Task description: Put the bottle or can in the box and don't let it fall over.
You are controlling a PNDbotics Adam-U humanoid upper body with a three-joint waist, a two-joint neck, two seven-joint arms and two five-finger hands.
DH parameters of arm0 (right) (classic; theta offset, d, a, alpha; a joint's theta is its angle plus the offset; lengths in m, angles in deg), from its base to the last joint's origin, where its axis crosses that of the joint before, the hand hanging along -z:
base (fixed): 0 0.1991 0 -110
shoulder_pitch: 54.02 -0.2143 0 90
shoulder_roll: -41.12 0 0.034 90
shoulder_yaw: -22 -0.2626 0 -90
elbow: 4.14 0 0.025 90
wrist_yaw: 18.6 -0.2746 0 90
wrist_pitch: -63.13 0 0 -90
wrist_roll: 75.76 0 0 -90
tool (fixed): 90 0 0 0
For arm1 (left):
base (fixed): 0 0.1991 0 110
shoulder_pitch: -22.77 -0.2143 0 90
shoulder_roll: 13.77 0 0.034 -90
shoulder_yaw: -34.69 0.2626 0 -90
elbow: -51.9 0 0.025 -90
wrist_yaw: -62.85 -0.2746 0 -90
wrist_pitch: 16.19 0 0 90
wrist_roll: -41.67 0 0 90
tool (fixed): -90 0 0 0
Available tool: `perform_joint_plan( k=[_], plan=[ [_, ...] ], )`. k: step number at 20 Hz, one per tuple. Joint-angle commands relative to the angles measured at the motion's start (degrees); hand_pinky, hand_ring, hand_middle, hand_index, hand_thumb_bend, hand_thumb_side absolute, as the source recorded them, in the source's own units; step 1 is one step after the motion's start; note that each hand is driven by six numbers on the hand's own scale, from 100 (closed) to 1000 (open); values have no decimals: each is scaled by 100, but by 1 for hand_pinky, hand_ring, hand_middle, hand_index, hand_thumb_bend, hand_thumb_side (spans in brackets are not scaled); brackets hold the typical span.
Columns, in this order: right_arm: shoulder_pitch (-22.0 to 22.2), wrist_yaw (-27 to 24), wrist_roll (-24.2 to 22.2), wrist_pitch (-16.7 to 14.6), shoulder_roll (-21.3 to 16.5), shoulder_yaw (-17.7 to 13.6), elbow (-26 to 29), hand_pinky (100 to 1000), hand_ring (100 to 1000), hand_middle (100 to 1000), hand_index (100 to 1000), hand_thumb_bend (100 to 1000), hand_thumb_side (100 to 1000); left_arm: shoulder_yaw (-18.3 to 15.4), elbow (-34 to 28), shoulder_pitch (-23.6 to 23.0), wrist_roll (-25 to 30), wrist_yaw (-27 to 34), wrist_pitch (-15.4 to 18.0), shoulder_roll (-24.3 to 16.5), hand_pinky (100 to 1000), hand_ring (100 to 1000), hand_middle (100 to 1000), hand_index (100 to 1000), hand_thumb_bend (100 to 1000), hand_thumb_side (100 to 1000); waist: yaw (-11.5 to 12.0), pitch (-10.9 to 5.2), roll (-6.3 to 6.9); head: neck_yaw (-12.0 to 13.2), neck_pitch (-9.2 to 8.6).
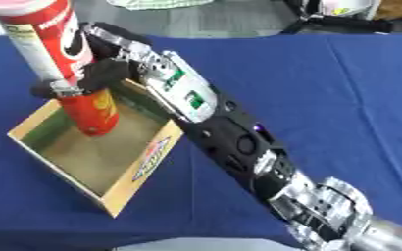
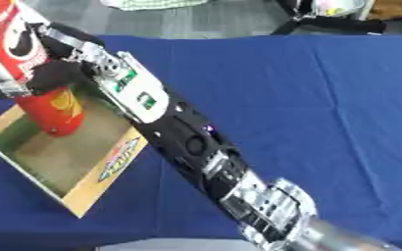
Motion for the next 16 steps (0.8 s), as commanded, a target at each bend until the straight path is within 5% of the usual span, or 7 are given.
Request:
perform_joint_plan(
  k=[1, 3, 4, 6, 8, 16],
  plan=[
    [-68, 55, -9, -54, 62, 25, 0, 926, 1000, 1000, 527, 590, 221, -32, -60, 43, -3, -3, -8, -77, 712, 1000, 913, 856, 498, 893, 0, -36, 39, -1, 31],
    [-43, 78, -55, -74, 72, 46, -19, 935, 1000, 1000, 611, 622, 210, -33, -59, 39, -3, -4, -8, -78, 712, 1000, 913, 856, 498, 893, -4, -37, 38, 7, 31],
    [-36, 103, -101, -97, 70, 60, -17, 949, 1000, 1000, 761, 672, 226, -33, -58, 38, -3, -5, -8, -79, 712, 1000, 913, 856, 498, 892, -8, -38, 37, 15, 31],
    [-33, 232, -183, -172, 48, 68, 7, 974, 1000, 1000, 914, 685, 479, -35, -54, 33, -5, -6, -9, -80, 711, 1000, 913, 856, 498, 892, -16, -42, 37, 26, 31],
    [-34, 500, -202, -219, 24, 58, 18, 991, 1000, 1000, 938, 678, 582, -38, -51, 30, -6, -6, -8, -80, 712, 1000, 913, 856, 499, 892, -27, -45, 37, 32, 31],
    [-35, 775, -180, -230, 9, -35, 77, 980, 1000, 1000, 929, 678, 550, -39, -48, 28, 0, -9, -3, -82, 711, 1000, 913, 857, 500, 891, -63, -40, 48, 59, 31]
  ],
)
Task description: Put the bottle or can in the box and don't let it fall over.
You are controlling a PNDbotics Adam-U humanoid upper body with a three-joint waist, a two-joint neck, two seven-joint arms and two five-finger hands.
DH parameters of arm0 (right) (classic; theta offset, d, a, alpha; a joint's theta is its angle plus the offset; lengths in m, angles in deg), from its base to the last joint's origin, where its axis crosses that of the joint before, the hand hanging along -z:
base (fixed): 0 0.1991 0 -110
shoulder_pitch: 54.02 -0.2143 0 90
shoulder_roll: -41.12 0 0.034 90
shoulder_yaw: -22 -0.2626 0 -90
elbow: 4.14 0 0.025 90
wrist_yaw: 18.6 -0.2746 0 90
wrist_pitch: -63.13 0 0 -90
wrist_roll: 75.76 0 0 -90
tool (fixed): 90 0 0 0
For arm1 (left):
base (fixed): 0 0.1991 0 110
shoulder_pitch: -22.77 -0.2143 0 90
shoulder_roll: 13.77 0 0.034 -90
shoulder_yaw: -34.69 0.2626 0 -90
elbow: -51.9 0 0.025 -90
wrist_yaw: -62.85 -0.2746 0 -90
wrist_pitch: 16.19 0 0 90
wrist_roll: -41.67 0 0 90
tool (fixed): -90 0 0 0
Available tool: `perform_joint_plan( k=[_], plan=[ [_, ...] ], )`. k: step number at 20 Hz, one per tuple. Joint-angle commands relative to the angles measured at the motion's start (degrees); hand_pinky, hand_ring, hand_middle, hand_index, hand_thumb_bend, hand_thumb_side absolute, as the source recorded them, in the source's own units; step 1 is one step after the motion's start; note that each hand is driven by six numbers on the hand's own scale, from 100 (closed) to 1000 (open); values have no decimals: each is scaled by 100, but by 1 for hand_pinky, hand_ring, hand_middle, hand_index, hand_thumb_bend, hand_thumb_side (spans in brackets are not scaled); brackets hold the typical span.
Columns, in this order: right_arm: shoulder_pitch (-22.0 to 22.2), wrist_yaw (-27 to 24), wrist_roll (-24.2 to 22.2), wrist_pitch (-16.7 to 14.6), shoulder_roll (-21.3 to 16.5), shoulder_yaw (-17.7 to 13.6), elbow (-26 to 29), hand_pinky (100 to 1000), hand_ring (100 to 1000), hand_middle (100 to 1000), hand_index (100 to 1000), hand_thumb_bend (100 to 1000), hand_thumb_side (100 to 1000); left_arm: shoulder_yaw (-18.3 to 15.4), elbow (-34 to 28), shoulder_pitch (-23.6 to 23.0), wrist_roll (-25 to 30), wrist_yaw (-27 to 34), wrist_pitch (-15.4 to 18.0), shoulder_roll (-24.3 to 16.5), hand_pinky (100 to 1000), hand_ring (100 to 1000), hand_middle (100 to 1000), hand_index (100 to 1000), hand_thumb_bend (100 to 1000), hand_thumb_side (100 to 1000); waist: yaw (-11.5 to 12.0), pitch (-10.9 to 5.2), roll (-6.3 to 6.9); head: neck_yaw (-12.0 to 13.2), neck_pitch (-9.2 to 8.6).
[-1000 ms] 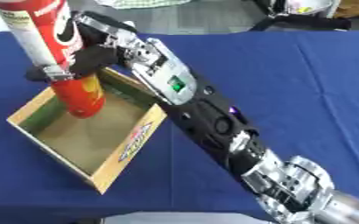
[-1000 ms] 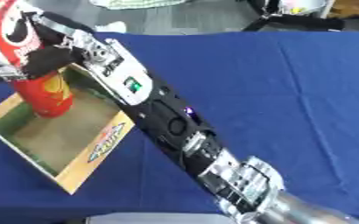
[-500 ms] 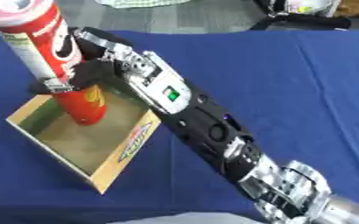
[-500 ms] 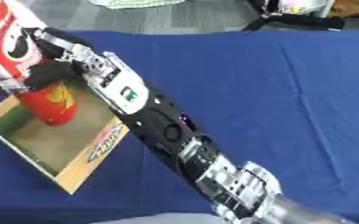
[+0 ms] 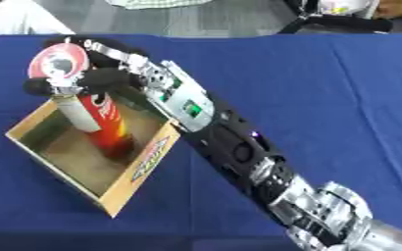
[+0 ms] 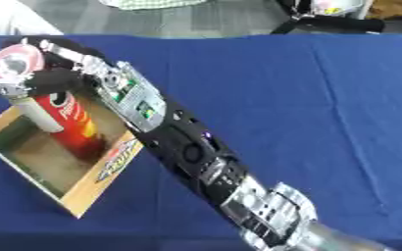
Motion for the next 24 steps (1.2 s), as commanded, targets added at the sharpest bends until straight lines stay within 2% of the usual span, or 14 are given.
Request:
perform_joint_plan(
  k=[1, 2, 12, 24],
  plan=[
    [-129, 22, 23, -23, -19, -72, 162, 978, 1000, 1000, 927, 683, 587, -39, -51, 28, 1, -9, -3, -85, 711, 1000, 913, 857, 501, 891, -4, -48, 45, 25, 31],
    [-137, 4, 36, -20, -27, -81, 189, 978, 1000, 1000, 926, 677, 543, -39, -50, 27, 2, -9, -3, -86, 711, 1000, 913, 857, 501, 890, -7, -50, 47, 28, 31],
    [-294, -251, 272, 111, -247, -290, 566, 964, 1000, 1000, 916, 670, 487, -48, -40, 2, -2, -15, -2, -97, 711, 1000, 913, 856, 502, 889, -47, -86, 64, 58, 31],
    [-117, -809, 841, 383, -1071, -679, 1304, 868, 981, 1000, 852, 648, 365, -83, -43, -33, -34, -36, 17, -125, 712, 1000, 912, 856, 502, 888, -190, -104, 98, 182, 31]
  ],
)
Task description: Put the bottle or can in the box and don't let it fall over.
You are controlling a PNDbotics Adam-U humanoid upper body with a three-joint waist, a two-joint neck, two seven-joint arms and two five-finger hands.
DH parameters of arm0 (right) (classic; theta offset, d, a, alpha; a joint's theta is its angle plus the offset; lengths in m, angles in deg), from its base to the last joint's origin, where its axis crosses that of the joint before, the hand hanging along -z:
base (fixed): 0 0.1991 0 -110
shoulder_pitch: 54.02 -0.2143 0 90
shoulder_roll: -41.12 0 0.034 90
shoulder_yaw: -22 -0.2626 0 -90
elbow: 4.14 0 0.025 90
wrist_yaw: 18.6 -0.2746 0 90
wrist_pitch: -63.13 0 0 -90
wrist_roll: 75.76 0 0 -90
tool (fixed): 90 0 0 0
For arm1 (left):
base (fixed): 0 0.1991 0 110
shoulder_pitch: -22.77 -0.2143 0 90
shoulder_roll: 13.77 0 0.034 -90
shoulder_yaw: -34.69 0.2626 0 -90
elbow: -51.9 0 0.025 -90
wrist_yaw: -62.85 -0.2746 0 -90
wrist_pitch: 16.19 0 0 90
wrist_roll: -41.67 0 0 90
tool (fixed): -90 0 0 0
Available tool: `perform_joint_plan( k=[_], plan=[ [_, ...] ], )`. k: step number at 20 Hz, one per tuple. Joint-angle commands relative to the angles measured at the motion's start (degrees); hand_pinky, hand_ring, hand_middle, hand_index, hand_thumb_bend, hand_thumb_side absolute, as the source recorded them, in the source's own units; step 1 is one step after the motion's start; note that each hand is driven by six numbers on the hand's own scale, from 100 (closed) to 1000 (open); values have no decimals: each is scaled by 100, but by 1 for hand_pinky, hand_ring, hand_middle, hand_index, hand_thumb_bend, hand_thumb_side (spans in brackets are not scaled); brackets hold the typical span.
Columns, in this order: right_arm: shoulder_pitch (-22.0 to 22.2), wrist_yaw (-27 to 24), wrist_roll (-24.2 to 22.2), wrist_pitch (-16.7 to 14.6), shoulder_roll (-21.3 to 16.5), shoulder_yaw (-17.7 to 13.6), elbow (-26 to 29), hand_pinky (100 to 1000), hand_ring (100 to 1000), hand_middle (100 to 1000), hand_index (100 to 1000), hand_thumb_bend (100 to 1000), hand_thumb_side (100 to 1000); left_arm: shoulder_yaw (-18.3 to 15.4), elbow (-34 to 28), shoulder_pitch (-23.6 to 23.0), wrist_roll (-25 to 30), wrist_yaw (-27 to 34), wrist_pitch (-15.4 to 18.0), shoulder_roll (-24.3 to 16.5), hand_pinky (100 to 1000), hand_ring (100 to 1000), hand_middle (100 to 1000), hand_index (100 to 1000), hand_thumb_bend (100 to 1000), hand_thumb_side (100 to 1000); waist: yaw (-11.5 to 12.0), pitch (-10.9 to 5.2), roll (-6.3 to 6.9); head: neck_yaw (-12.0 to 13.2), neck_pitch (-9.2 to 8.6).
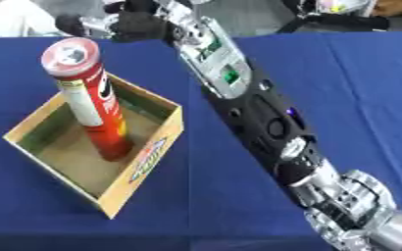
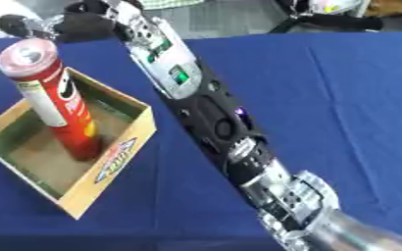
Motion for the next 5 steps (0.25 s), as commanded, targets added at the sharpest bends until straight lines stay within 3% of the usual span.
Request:
perform_joint_plan(
  k=[1, 2, 3, 5],
  plan=[
    [-8, -154, 169, 41, -359, -133, 361, 863, 974, 1000, 846, 644, 359, -85, -75, 10, -34, -37, 14, -128, 712, 1000, 912, 856, 502, 888, -23, -100, 47, 61, 31],
    [48, -194, 230, 52, -475, -165, 460, 861, 968, 1000, 843, 540, 416, -92, -76, 4, -40, -40, 17, -132, 712, 1000, 912, 856, 511, 890, -36, -102, 49, 76, 31],
    [107, -234, 290, 60, -594, -196, 560, 858, 961, 1000, 838, 645, 357, -97, -78, 2, -46, -43, 20, -137, 712, 1000, 912, 855, 502, 888, -48, -103, 50, 91, 31],
    [234, -311, 380, 72, -829, -250, 747, 851, 946, 1000, 829, 641, 353, -107, -83, -1, -57, -50, 26, -148, 712, 1000, 912, 855, 502, 887, -68, -105, 53, 114, 31]
  ],
)
